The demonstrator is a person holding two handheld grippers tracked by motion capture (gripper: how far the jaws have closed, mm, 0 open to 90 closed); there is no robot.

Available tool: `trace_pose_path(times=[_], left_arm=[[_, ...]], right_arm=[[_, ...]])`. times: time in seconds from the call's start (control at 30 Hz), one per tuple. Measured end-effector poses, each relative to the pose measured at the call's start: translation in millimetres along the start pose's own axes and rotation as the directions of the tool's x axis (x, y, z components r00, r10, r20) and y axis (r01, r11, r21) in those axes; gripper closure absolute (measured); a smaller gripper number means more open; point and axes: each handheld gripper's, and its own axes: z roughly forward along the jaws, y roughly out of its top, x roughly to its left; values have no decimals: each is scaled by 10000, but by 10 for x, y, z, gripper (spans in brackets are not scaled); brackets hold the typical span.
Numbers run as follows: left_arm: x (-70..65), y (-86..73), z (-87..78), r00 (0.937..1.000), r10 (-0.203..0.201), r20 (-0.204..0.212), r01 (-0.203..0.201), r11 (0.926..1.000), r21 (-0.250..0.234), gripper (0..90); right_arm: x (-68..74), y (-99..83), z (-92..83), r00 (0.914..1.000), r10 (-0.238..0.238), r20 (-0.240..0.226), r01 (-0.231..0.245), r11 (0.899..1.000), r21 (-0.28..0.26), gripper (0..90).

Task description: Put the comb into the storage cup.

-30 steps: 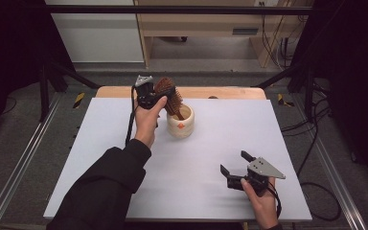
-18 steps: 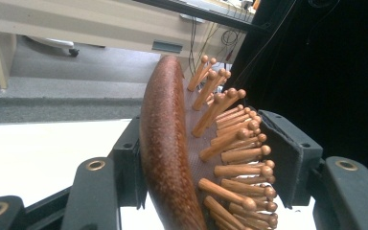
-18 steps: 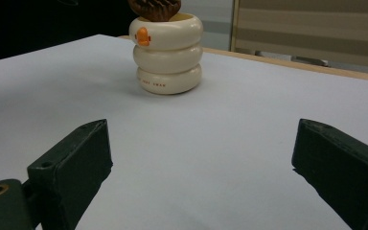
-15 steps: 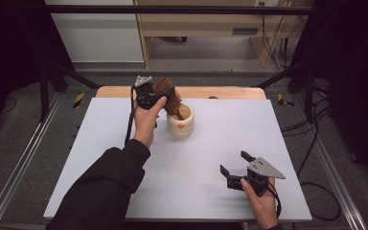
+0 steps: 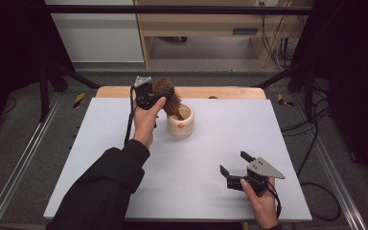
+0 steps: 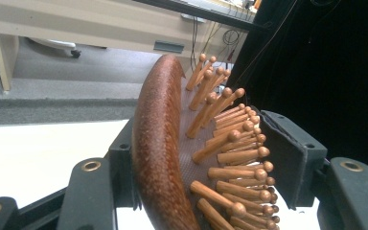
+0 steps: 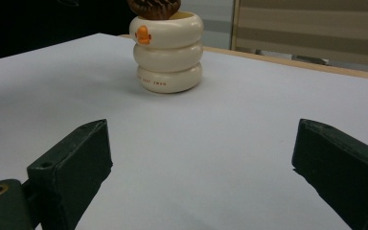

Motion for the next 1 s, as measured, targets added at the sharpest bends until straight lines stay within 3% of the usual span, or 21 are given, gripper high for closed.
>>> trace_pose_path(times=[0.27, 0.67, 1.0], left_arm=[[-4, -17, 1, 10000, 62, -48, -62, 10000, -8, 361], [35, -40, -19, 9997, -239, 85, 242, 9992, -316, 280], [44, -46, -75, 9990, -416, 138, 422, 9979, -500, 140]], right_arm=[[3, -2, 2, 10000, 4, -5, -4, 10000, 1, 64], [13, -8, 7, 10000, 20, -36, -20, 10000, 20, 64], [17, -10, 14, 10000, -12, -37, 12, 10000, 14, 64]])
